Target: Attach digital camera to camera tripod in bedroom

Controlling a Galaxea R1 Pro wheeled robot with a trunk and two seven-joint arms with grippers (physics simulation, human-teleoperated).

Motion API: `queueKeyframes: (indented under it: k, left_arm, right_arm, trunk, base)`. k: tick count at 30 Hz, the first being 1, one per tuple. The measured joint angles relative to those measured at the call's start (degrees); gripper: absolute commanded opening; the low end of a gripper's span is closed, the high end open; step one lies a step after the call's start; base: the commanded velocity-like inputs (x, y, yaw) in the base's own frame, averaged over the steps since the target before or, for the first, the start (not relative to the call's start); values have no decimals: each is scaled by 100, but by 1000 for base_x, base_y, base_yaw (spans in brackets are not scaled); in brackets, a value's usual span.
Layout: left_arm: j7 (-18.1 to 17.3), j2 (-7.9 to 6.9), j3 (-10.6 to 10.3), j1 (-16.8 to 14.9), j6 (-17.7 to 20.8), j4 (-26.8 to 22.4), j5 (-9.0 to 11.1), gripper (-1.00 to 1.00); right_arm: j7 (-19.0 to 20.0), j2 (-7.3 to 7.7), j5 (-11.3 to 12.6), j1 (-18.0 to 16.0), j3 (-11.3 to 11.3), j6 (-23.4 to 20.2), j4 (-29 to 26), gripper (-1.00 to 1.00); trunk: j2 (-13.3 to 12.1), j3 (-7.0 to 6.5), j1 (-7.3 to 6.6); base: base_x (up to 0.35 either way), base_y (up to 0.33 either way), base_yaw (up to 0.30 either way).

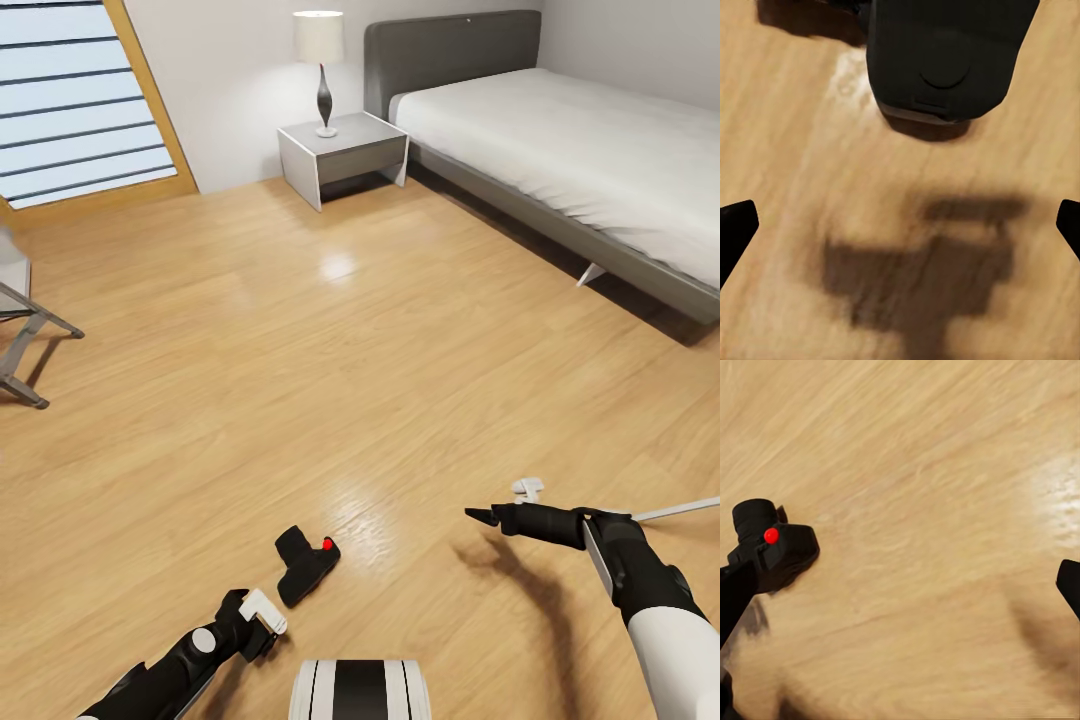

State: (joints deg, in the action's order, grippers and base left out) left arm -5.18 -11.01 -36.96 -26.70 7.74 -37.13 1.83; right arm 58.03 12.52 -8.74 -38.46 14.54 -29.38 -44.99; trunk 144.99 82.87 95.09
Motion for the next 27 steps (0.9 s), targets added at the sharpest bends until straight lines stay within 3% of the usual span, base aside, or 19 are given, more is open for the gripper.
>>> queueKeyframes:
  k: [11, 27]
  left_arm:
    - [0, 0, -1, -1, 0, 3, -8, 100]
    - [10, 0, 0, 0, 2, 3, -8, 100]
  right_arm:
    - [-274, 9, 2, 0, 0, -19, 31, 100]
    - [-314, 1, -4, -1, 0, -2, 33, 100]
  trunk:
    - [0, 0, 0]
    - [0, 0, 0]
  base:
    - [0, 0, -101]
    - [0, 0, -11]
